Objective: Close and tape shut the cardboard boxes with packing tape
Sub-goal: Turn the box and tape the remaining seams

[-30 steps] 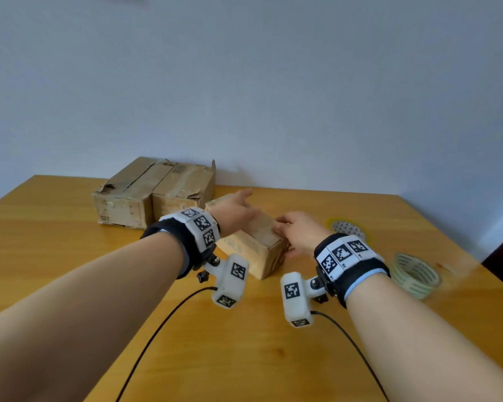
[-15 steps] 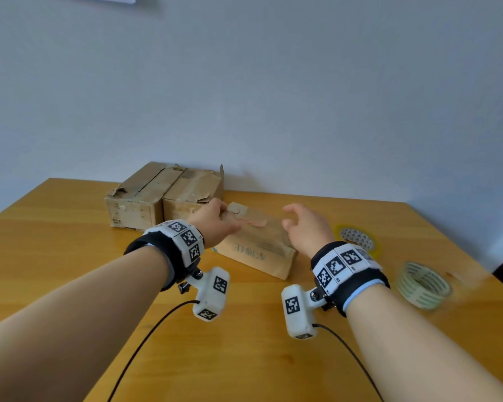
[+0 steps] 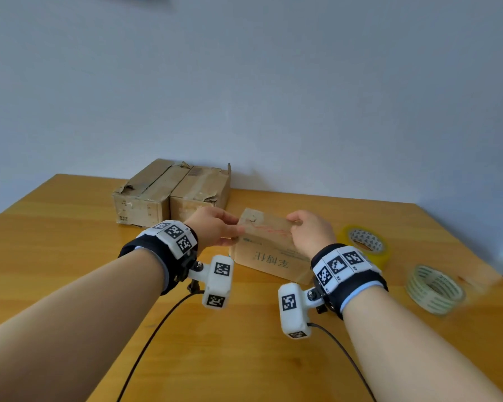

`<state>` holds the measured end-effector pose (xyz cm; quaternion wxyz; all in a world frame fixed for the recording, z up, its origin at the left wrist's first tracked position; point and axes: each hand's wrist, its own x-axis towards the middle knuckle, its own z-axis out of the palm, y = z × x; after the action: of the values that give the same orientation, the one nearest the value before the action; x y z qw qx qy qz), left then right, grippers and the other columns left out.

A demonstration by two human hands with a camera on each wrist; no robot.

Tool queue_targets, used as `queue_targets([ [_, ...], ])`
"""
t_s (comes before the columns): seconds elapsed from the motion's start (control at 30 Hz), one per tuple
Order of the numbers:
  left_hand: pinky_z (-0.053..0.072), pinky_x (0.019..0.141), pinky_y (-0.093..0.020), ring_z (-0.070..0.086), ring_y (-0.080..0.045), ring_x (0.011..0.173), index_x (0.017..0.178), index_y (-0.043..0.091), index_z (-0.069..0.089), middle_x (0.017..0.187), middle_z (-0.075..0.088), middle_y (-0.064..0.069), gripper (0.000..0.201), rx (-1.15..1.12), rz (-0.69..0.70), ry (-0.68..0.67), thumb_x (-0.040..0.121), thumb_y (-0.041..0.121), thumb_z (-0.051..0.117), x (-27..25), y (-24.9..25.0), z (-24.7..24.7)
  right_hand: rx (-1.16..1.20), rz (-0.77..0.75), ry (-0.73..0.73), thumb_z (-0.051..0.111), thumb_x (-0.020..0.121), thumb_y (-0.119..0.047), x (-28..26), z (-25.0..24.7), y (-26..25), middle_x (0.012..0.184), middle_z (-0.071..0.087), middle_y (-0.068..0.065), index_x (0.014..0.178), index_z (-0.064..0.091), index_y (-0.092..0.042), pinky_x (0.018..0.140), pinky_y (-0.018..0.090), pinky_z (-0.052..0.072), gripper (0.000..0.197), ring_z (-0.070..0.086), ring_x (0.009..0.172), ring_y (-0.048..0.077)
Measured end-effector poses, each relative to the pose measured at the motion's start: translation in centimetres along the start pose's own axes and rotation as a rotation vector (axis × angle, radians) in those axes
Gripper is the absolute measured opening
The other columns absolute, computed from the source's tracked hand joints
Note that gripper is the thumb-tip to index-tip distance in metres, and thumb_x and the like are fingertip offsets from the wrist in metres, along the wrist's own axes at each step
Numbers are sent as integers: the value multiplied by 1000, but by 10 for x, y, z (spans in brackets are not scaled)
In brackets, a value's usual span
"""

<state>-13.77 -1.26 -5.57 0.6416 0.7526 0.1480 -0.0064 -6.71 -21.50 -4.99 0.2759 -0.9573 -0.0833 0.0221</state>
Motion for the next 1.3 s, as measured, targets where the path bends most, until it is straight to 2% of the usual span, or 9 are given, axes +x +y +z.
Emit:
queue_targets([
  [0.23, 56, 94, -34, 68, -21, 97, 106, 9, 72, 103, 75, -11, 17, -167, -129, -104, 94, 4, 62, -1, -3, -9, 3, -13, 27, 41, 106, -19, -2, 3, 3, 140, 55, 4, 134, 59, -37, 82, 34, 54, 38, 61, 100, 21],
  [0.4, 48, 104, -42, 62, -23, 97, 103, 8, 71, 101, 69, -13, 28, -164, -200, -63, 99, -5, 47, 3, -7, -14, 22, -81, 7, 36, 108, -13, -6, -7, 3, 143, 59, 0, 137, 62, -24, 104, 36, 50, 40, 57, 126, 22],
  [0.57, 52, 72, -29, 59, -19, 81, 105, 5, 66, 97, 64, -10, 19, -159, -203, 45, 101, 19, 54, 12, -1, -3, 28, -77, 34, 38, 109, -19, -10, -15, 6, 140, 63, 1, 136, 63, -20, 95, 34, 52, 36, 63, 114, 20],
  [0.77, 50, 59, -30, 65, -25, 73, 98, 9, 67, 92, 74, -9, 47, 190, -187, 155, 76, 50, 77, 24, 2, 13, 102, -84, 36, 46, 108, -26, -13, -10, 13, 127, 65, -5, 131, 64, -23, 90, 28, 50, 30, 62, 110, 16],
  [0.9, 40, 48, -25, 56, -23, 54, 90, 6, 68, 79, 73, -11, 42, 215, -256, 157, 72, 42, 78, 31, 1, 21, 110, 51, 162, 42, 104, -15, -1, -18, 38, 85, 63, 10, 86, 66, -16, 63, 29, 42, 30, 54, 74, 22],
  [0.97, 40, 49, -25, 56, -22, 56, 91, 6, 66, 80, 71, -11, 39, 190, -260, 174, 72, 37, 79, 34, 1, 21, 30, 154, 115, 41, 100, -11, 5, -23, 54, 93, 65, 19, 92, 70, -7, 75, 34, 47, 31, 58, 82, 26],
  [1.07, 46, 56, -29, 60, -24, 63, 101, 5, 66, 93, 74, -16, 43, 193, -196, 154, 73, 34, 80, 38, 5, 22, -99, 283, 56, 42, 102, -12, 10, -31, 69, 136, 63, 14, 132, 64, -10, 105, 42, 45, 38, 58, 123, 34],
  [1.2, 50, 66, -35, 62, -26, 70, 103, 7, 65, 96, 74, -18, 40, 232, -97, 124, 77, 33, 82, 44, 10, 23, -258, 350, 18, 42, 102, -9, 20, -37, 84, 97, 68, 10, 117, 67, -8, 84, 34, 47, 29, 61, 80, 24],
  [1.3, 53, 67, -34, 63, -22, 69, 98, 12, 68, 89, 74, -11, 37, 243, -62, 128, 78, 39, 82, 48, 13, 26, -333, 380, -12, 44, 104, -11, 26, -39, 92, 127, 65, 12, 134, 59, -8, 105, 39, 46, 34, 62, 113, 29],
])
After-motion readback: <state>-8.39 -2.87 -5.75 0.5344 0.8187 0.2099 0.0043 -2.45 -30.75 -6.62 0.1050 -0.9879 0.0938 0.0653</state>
